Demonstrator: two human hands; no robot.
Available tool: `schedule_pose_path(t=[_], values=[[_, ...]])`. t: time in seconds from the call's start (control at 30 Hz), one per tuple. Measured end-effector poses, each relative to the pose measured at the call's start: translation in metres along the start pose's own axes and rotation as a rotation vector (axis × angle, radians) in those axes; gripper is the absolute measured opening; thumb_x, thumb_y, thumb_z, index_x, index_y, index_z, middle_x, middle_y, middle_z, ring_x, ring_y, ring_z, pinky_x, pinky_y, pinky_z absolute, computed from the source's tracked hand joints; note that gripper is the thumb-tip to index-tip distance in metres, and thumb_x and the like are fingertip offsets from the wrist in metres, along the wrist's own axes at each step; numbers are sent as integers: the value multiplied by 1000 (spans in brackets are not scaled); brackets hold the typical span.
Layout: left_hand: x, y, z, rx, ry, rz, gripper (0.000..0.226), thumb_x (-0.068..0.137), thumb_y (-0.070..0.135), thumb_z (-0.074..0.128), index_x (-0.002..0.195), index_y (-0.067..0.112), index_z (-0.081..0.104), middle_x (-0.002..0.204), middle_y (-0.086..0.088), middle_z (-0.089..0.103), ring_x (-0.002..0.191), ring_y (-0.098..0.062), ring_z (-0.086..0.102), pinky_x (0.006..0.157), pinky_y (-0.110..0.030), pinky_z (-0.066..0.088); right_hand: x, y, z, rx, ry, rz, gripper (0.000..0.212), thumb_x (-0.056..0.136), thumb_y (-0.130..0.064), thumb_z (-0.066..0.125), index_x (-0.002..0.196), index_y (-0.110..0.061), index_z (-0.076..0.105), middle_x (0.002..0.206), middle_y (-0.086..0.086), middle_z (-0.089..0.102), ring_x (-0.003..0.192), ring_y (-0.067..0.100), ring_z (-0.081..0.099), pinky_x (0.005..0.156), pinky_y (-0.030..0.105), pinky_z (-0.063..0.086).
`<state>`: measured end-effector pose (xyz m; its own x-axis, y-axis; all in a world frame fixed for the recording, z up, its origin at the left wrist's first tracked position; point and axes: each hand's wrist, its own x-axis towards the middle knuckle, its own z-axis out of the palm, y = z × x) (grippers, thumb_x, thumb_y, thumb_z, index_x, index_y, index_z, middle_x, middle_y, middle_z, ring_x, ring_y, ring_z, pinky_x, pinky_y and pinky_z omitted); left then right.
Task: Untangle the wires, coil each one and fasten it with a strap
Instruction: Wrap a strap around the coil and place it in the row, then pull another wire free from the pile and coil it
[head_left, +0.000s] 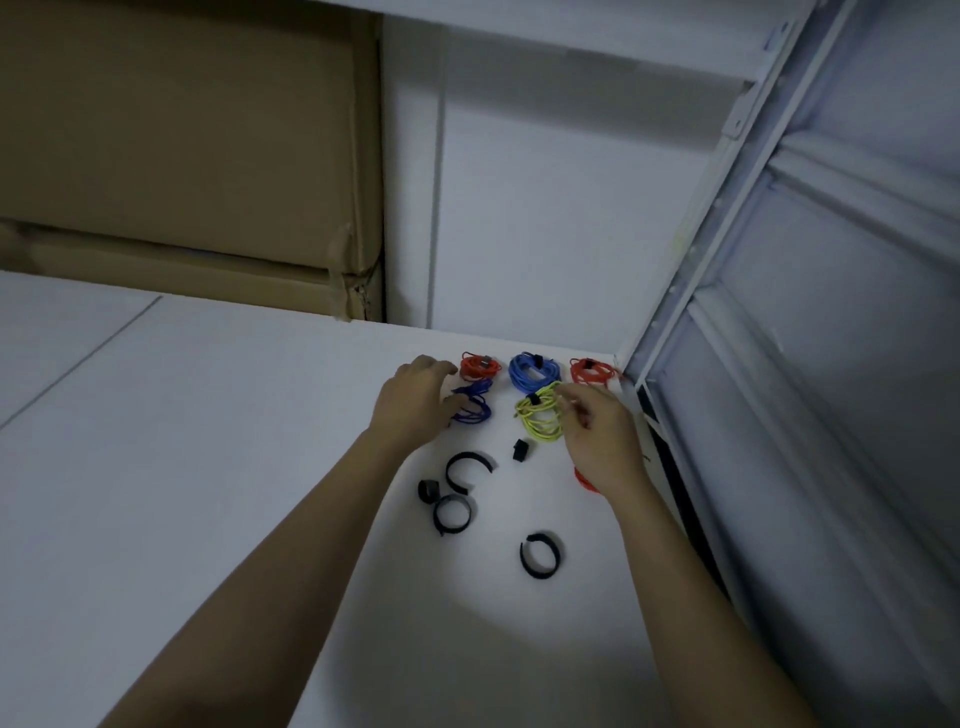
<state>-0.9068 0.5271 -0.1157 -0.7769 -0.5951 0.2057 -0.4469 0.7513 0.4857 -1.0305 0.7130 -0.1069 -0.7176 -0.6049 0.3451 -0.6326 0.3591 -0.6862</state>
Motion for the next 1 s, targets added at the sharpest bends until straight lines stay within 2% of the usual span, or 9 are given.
schedule_pose_path(t=[0.1, 0.2, 0.27, 0.4, 0.53, 0.7, 0.87, 1.0], values=[[-18, -18, -21, 234, 187, -7, 38, 96, 35, 53, 127, 15, 56, 130, -6, 56, 116, -26, 52, 96, -34, 37, 7, -15, 10, -132, -25, -131, 26, 91, -4, 55, 114, -3, 67, 113, 14, 64, 105, 31, 57, 90, 35, 46], [-40, -44, -48, 337, 251, -84, 35, 96, 33, 52, 124, 13, 55, 124, -8, 58, 111, -29, 55, 94, -37, 39, 16, -42, 35, -174, -41, -270, 23, 88, -6, 59, 109, -5, 69, 112, 11, 65, 108, 32, 55, 95, 38, 43], [-66, -74, -77, 388, 290, -213, 36, 96, 34, 52, 125, 12, 53, 122, -8, 59, 109, -29, 56, 92, -37, 42, 22, -75, 71, -139, -88, -406, 23, 88, -8, 62, 109, -7, 69, 111, 10, 65, 107, 32, 54, 94, 40, 44], [-127, -133, -139, 476, 324, -456, 38, 95, 33, 52, 126, 12, 49, 122, -9, 57, 108, -31, 55, 88, -38, 41, 20, -152, 150, -113, -323, -558, 32, 91, -17, 59, 122, -10, 62, 123, 11, 58, 116, 31, 47, 96, 39, 39], [-189, -173, -196, 525, 333, -645, 39, 95, 32, 52, 127, 11, 47, 124, -11, 54, 109, -33, 53, 87, -39, 41, -2, -222, 214, -136, -461, -615, 42, 95, -26, 53, 135, -14, 50, 133, 9, 49, 122, 29, 41, 97, 39, 38], [-262, -231, -260, 498, 390, -806, 41, 94, 27, 55, 129, 10, 44, 127, -14, 52, 113, -35, 50, 88, -40, 42, -52, -316, 273, -93, -517, -678, 43, 95, -26, 52, 136, -16, 48, 134, 8, 45, 122, 28, 38, 97, 39, 38], [-324, -299, -316, 458, 416, -867, 44, 95, 29, 54, 134, 12, 41, 132, -15, 49, 116, -35, 49, 90, -43, 43, -97, -405, 332, -56, -554, -684, 41, 95, -24, 52, 135, -17, 49, 135, 7, 43, 123, 27, 37, 98, 39, 38], [-358, -355, -363, 449, 431, -868, 42, 96, 30, 53, 133, 13, 41, 131, -14, 49, 111, -32, 52, 79, -38, 45, -121, -464, 384, -72, -571, -647, 40, 94, -23, 52, 134, -16, 49, 135, 9, 43, 123, 28, 38, 98, 38, 38]])
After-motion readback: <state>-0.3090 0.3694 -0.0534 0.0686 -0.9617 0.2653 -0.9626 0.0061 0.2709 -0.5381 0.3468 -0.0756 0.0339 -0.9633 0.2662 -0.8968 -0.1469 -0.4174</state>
